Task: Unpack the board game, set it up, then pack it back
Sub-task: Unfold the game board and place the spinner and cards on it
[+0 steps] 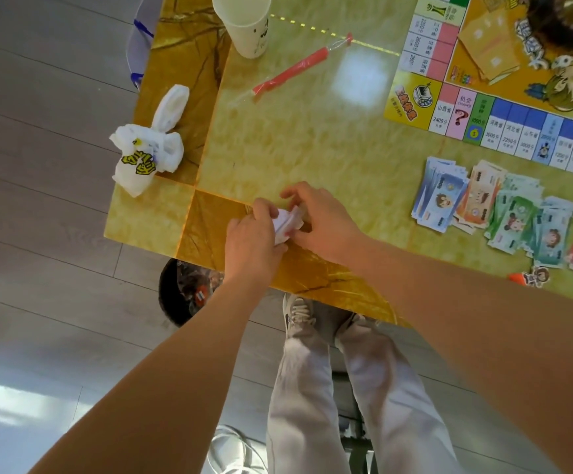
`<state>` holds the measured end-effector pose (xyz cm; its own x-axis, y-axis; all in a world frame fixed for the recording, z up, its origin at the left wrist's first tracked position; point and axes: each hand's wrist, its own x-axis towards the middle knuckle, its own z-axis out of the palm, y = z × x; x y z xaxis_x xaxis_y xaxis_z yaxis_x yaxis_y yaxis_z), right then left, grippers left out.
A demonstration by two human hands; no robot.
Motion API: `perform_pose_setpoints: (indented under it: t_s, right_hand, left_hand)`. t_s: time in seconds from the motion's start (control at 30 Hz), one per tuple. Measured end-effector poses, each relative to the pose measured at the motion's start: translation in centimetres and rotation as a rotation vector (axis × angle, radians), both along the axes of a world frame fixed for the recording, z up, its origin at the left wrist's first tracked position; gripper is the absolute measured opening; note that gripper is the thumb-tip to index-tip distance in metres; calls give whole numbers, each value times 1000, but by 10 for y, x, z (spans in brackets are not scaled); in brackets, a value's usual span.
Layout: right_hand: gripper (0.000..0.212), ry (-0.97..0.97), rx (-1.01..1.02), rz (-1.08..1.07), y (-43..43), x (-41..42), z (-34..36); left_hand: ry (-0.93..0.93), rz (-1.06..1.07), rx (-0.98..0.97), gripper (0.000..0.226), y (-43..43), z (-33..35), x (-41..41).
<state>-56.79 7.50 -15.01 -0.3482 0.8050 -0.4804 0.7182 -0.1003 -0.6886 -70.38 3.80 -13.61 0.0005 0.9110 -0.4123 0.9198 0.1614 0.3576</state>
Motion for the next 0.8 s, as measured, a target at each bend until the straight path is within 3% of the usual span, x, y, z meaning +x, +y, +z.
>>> perform_pose_setpoints:
  t_s: [0.13,0.23,0.3,0.43,0.57,0.8]
  right_hand:
    - [18,8,37,-20,3,19,2]
    - [5,20,95,-188,6,36,1]
    - [5,-3,103,-276,8,48,-2]
    - [13,-73,117,-304,9,63,-8]
    - [28,-245,162,-231,-2,59,-12]
    - [29,-206,145,-296,0,71,-13]
  left_hand:
    - [-44,23,69,53,16,6,9]
    - [-61,3,151,41,24,1,17]
    - [-115,82,164,29,25,-4,25]
    - [-278,257,40,30,23,-13,50]
    - [-289,225,-9,32,18,-12,72]
    - [-271,101,6,26,25,-18,75]
